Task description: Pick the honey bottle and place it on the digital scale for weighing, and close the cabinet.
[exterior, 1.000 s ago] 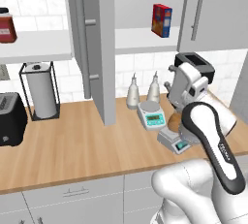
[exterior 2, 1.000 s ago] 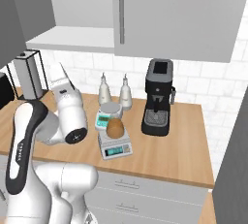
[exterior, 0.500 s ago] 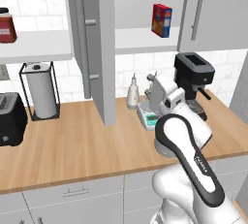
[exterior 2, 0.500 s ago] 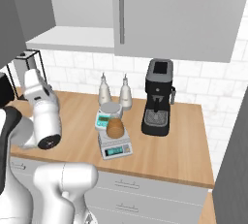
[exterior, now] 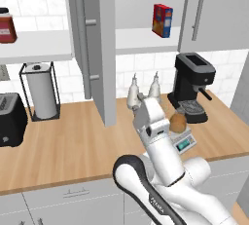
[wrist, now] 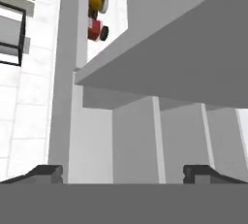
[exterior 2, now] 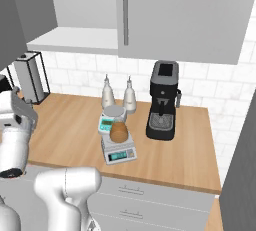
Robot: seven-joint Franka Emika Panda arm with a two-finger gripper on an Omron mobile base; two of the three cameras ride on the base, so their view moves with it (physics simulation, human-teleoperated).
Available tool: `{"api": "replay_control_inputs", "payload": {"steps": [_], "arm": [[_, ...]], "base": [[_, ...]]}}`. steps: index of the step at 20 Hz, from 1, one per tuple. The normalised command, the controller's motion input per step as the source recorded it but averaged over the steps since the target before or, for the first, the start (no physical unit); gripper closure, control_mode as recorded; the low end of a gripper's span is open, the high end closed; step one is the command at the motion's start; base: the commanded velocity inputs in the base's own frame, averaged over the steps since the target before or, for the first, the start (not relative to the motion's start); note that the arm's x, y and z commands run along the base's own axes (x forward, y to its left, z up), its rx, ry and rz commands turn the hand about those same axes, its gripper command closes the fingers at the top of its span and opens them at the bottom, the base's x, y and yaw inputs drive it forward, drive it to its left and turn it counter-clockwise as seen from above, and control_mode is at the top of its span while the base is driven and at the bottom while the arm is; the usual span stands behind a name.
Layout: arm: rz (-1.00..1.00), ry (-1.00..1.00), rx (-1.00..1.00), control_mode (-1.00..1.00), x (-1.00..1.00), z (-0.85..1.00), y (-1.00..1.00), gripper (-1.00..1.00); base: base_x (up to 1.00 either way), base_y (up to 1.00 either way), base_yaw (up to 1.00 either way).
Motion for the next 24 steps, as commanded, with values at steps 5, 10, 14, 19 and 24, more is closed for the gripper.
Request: {"api": "replay_control_inputs", "payload": {"steps": [5,10,14,19,24], "arm": [[-0.01,0.0,0.01,-1.0,-1.0,0.52,-0.51,-1.0],[0.0,-0.04,-0.02,-1.0,-0.98,0.09,0.18,-1.0],[0.0,-0.16,-0.15,-1.0,-1.0,0.24,0.49,-1.0],[-0.04,-0.24,-0.12,-1.0,-1.0,0.56,0.51,-1.0],[0.0,-0.27,0.0,-1.0,-1.0,0.29,0.53,-1.0]], "base": [[0.0,0.0,0.0],[0.0,0.0,0.0],[0.0,0.0,0.0],[0.0,0.0,0.0],[0.0,0.0,0.0]]}}
